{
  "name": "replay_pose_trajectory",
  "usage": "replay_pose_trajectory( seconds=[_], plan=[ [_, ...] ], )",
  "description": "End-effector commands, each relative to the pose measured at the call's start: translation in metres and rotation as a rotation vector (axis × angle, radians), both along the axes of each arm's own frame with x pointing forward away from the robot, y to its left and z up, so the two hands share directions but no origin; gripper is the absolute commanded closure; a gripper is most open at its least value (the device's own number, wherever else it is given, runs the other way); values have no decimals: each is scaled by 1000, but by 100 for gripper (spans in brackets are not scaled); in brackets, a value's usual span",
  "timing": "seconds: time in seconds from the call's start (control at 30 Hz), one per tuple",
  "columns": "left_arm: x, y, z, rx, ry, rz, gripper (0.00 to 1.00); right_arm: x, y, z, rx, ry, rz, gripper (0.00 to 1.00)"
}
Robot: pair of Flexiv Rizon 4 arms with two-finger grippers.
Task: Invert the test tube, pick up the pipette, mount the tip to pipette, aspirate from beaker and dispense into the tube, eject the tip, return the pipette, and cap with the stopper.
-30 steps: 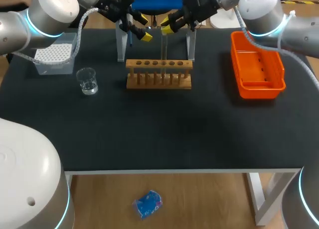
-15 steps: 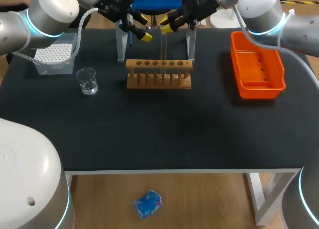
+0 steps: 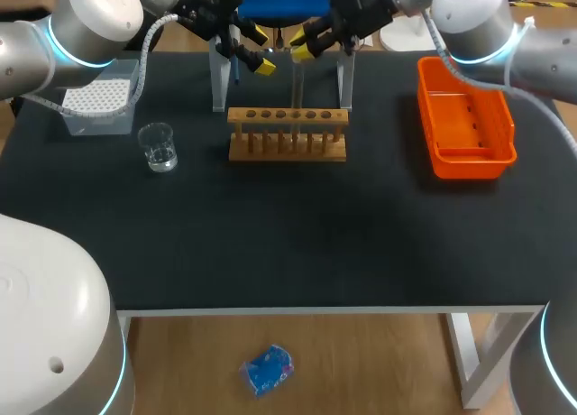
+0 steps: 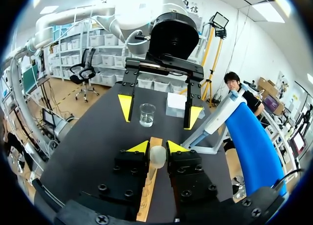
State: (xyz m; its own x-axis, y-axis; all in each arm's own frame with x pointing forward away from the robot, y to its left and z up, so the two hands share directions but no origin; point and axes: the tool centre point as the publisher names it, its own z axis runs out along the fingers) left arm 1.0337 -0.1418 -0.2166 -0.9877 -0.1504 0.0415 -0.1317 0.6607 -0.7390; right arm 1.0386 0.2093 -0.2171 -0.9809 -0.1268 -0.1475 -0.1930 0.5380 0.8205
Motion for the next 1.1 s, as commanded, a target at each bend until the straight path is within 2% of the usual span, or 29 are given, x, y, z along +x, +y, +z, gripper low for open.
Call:
replay_pose_trajectory(
  seconds=[0.03, 0.47, 1.1],
  plan=[
    [1, 0, 1, 3, 3, -2, 0, -2, -2, -1, -2, 4, -1, 100],
    [1, 0, 1, 3, 3, -2, 0, -4, 0, -11, -1, 30, -3, 100],
    [1, 0, 1, 3, 3, -2, 0, 1, 0, 4, 6, 1, -1, 100]
  ],
)
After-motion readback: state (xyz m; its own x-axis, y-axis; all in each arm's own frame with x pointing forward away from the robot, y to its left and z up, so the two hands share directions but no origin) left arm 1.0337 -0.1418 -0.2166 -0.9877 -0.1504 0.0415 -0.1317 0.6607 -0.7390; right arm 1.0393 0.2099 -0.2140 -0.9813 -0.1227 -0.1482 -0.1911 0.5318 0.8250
